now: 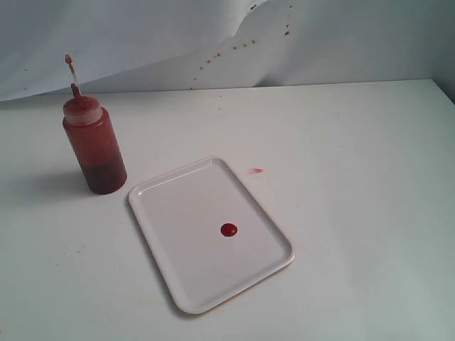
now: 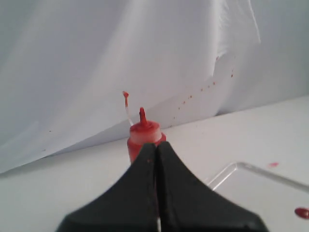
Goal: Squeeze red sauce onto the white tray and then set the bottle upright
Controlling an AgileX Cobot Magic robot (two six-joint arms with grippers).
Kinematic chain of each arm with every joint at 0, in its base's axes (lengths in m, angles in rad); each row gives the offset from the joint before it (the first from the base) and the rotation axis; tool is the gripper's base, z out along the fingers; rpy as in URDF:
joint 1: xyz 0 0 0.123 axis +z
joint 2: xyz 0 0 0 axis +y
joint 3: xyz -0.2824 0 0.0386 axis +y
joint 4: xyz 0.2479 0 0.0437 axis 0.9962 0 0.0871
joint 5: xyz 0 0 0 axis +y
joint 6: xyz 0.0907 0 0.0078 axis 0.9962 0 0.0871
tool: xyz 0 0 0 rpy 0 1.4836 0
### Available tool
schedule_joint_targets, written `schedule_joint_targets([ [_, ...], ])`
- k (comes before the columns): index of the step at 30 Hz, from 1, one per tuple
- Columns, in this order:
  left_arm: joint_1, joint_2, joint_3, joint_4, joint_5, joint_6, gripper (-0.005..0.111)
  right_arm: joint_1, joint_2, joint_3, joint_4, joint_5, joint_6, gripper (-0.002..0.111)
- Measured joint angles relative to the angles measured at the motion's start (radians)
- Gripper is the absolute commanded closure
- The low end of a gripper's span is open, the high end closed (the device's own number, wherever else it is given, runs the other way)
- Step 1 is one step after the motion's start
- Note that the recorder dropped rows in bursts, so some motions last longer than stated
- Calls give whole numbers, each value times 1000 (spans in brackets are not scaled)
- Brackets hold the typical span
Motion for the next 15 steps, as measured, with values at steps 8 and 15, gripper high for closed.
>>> schedule_joint_targets([
  [8,0,0,0,-11,125,64,107,0,0,0,0,0,0,108],
  [15,0,0,0,-14,125,64,107,0,0,0,0,0,0,108],
])
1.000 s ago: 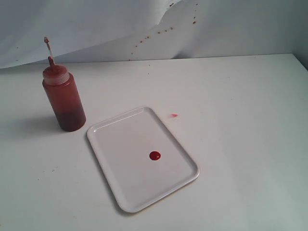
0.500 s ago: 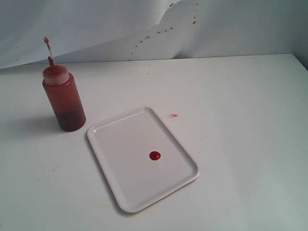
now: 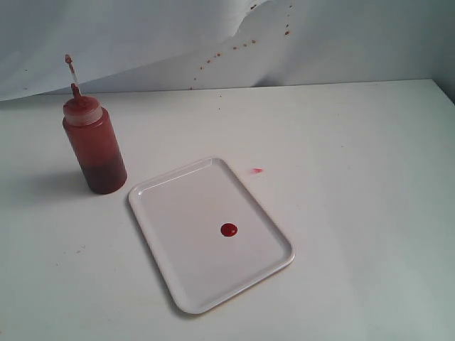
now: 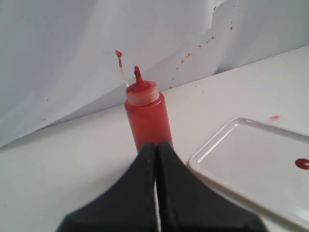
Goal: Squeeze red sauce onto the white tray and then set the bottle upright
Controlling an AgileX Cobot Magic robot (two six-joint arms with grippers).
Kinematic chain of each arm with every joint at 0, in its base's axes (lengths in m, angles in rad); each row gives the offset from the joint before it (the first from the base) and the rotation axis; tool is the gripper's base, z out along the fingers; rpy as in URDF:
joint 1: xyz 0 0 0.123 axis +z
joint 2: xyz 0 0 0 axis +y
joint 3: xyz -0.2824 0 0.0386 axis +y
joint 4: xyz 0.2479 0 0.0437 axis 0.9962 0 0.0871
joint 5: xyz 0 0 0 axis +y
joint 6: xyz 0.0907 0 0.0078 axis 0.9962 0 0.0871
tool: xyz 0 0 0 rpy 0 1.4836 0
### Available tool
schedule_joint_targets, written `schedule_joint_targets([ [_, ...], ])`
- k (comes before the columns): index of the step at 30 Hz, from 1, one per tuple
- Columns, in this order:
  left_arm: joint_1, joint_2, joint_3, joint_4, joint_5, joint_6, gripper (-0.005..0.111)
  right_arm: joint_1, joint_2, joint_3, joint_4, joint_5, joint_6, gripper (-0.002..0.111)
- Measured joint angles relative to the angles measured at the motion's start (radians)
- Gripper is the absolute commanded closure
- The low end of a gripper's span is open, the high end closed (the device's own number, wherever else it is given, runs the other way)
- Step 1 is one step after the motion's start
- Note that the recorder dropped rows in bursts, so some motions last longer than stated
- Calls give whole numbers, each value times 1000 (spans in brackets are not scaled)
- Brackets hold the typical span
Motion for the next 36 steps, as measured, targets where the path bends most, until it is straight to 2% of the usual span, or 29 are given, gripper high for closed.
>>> schedule_joint_targets([
  [23,0,0,2,0,0,5,107,0,0,0,0,0,0,108],
  [30,0,0,114,37,-103,7,107,0,0,0,0,0,0,108],
  [36,0,-54,186,59,-117,8,107,0,0,0,0,0,0,108],
])
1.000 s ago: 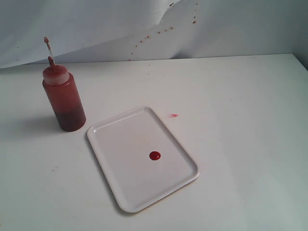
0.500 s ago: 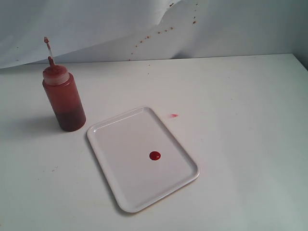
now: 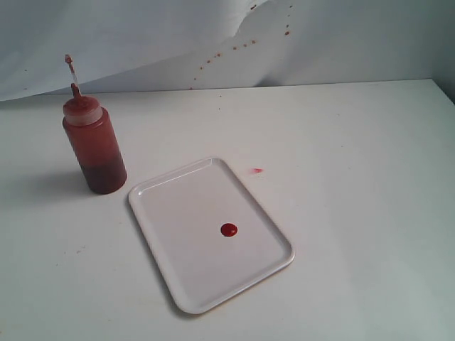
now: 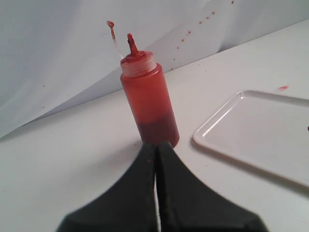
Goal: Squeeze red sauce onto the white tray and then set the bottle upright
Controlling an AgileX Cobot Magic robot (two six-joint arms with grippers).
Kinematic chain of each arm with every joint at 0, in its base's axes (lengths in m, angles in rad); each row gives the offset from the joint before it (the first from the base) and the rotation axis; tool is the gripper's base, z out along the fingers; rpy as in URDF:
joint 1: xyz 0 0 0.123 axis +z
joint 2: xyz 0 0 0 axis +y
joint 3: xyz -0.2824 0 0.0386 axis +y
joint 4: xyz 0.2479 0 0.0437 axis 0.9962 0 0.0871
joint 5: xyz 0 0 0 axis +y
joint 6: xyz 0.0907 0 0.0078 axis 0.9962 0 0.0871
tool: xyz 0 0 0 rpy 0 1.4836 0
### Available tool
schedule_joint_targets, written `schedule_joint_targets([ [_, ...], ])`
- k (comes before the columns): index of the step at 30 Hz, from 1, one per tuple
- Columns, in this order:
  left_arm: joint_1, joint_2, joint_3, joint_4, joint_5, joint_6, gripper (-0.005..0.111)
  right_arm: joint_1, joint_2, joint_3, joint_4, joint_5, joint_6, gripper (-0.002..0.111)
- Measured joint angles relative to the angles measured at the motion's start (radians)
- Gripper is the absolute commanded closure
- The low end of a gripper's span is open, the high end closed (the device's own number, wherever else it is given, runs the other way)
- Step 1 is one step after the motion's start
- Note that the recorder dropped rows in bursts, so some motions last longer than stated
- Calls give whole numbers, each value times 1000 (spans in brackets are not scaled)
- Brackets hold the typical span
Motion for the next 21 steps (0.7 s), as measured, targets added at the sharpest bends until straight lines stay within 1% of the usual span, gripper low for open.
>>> schedule_joint_targets([
  [9,0,-100,10,0,44,0,107,0,0,0,0,0,0,108],
  [15,0,-108,10,-7,53,0,107,0,0,0,0,0,0,108],
  [21,0,-108,10,-55,89,0,107,0,0,0,0,0,0,108],
])
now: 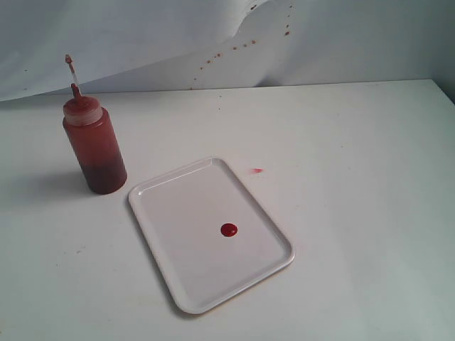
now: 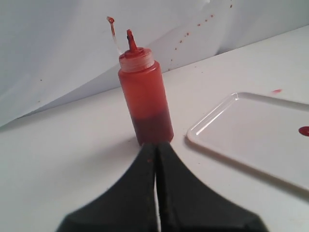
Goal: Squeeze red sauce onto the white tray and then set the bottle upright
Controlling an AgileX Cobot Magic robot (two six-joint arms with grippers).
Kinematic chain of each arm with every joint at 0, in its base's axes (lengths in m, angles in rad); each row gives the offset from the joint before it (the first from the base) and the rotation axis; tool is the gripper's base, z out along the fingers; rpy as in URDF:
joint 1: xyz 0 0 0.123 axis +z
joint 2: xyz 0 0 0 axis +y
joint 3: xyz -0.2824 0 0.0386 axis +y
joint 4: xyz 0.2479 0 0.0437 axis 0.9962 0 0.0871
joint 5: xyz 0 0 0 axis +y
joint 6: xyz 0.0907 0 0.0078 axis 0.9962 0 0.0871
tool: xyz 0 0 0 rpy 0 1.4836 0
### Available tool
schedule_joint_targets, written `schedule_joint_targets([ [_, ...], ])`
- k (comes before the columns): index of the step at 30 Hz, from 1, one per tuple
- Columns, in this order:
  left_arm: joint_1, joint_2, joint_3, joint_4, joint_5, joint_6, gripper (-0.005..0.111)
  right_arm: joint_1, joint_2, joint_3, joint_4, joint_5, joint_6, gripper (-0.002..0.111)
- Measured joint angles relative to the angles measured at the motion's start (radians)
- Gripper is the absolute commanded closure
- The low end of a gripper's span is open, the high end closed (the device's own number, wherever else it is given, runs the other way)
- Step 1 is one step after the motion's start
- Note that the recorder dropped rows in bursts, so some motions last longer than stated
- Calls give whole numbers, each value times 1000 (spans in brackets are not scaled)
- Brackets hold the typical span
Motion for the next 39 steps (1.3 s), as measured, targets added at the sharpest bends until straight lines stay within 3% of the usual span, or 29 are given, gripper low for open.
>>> schedule_joint_targets([
  [7,0,0,0,-111,8,0,107,0,0,0,0,0,0,108],
  [23,2,0,0,-124,8,2,107,0,0,0,0,0,0,108],
  [26,43,0,0,-124,8,2,107,0,0,0,0,0,0,108],
  [33,213,0,0,-124,8,2,107,0,0,0,0,0,0,108],
  [39,232,0,0,-124,8,2,107,0,0,0,0,0,0,108],
])
